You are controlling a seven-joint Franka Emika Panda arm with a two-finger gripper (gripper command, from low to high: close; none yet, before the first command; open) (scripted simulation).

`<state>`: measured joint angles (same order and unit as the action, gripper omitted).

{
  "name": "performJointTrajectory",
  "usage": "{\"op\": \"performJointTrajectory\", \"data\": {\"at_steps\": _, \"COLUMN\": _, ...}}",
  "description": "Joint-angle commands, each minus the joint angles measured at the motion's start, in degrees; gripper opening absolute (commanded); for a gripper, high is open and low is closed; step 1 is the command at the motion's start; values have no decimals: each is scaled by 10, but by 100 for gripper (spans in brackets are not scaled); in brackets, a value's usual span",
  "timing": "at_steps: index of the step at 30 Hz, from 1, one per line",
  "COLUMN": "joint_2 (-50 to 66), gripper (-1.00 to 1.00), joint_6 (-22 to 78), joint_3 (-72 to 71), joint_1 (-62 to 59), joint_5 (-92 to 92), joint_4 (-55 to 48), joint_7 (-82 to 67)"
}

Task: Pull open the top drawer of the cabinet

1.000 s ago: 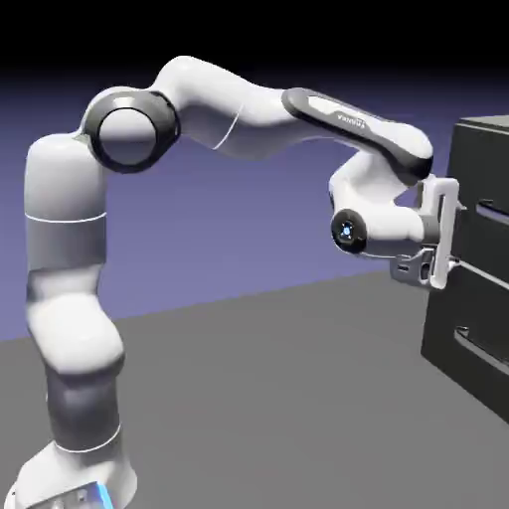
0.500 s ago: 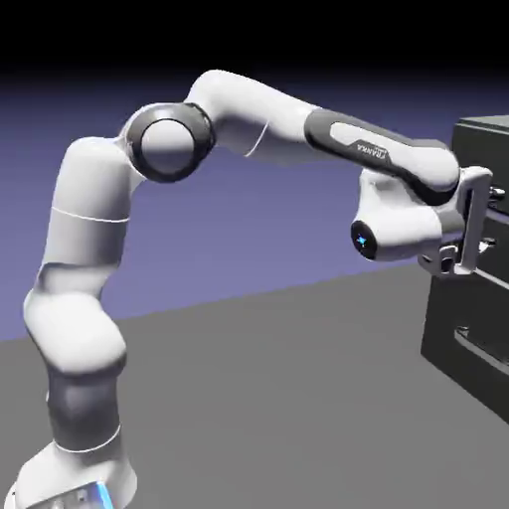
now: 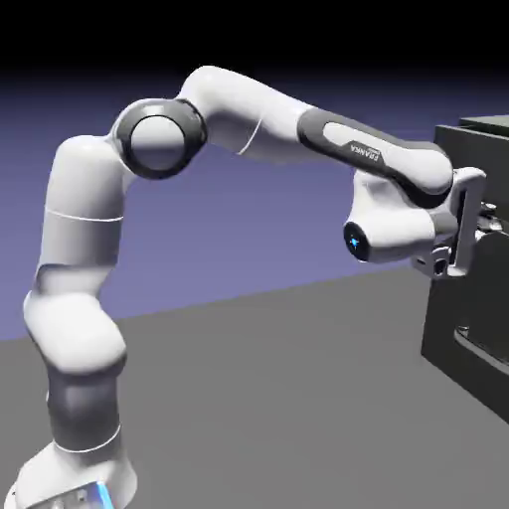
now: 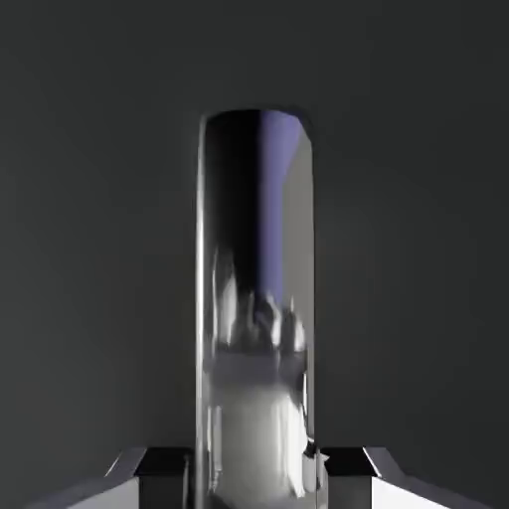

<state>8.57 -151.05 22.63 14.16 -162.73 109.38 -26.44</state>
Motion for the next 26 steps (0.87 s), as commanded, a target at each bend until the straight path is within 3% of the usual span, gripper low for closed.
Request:
{"op": "performJointTrajectory", "data": {"at_steps": 1, "joint_2": -17, "gripper": -100, "joint_6": 3, "joint_3": 1, "joint_1": 1, "joint_5": -1, "joint_4": 21, "joint_7": -8}}
{"op": "performJointTrajectory", "data": {"at_steps": 22, "joint_2": -430, "gripper": -100, "joint_6": -21, "joint_3": -15, "joint_1": -48, "joint_5": 11, "joint_4": 407, "joint_7": -139}}
{"op": "performJointTrajectory", "data": {"at_steps": 23, "joint_2": -430, "gripper": 100, "joint_6": -21, "joint_3": -15, "joint_1": -48, "joint_5": 11, "joint_4": 407, "joint_7": -139}}
{"op": "performJointTrajectory", "data": {"at_steps": 26, "joint_2": -472, "gripper": 100, "joint_6": -37, "joint_3": -16, "joint_1": -57, "joint_5": 17, "joint_4": 432, "joint_7": -142}}
